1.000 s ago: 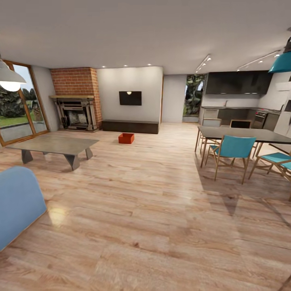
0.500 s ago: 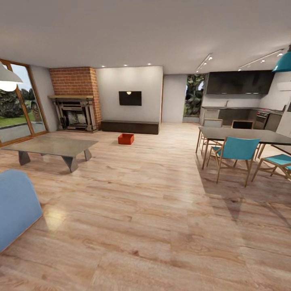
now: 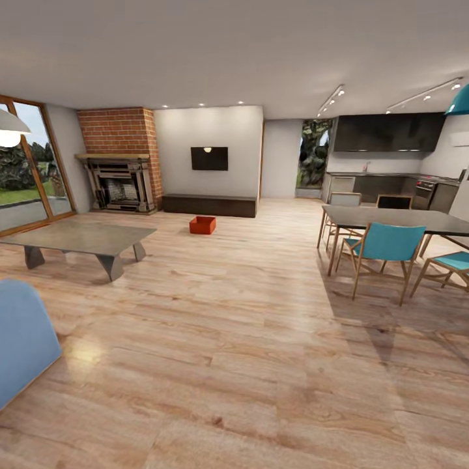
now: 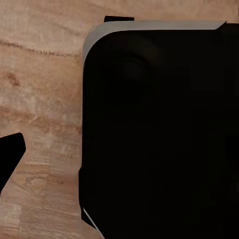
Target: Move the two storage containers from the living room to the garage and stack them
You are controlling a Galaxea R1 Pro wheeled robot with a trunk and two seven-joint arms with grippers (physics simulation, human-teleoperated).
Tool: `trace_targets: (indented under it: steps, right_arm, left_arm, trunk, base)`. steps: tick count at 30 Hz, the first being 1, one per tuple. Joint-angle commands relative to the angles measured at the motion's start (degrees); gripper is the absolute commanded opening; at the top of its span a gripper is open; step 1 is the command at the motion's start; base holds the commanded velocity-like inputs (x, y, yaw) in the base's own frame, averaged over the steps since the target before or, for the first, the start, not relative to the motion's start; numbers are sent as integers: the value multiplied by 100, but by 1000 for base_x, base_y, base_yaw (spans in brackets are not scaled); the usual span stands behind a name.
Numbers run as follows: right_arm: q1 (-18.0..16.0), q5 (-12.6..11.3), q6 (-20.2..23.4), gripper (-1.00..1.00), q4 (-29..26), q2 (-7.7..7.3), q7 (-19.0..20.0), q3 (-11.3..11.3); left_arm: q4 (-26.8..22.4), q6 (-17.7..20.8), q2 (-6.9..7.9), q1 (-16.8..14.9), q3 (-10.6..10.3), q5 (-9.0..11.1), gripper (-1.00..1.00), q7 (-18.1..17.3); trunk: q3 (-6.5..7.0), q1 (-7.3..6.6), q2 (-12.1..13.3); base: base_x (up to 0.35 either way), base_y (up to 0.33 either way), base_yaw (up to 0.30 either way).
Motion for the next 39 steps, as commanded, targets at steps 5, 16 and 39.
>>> trace_targets:
  steps: [5,16,39]
  right_arm:
    - [-5,-46,-27,100,13,3,-3,48]
    - [-5,-46,-27,100,13,3,-3,48]
    - [-3,-46,-27,100,13,3,-3,48]
  left_arm:
    - [1,-9,-1,-2,7,25,100,7]
    - [1,-10,-1,-2,7,25,100,7]
    - [1,-10,-1,-2,7,25,100,7]
  trunk:
    - [-6,2,-3]
    - [-6,2,-3]
    - [-6,2,-3]
  base:
    - [189,0,0]
    - [189,0,0]
    - [270,0,0]
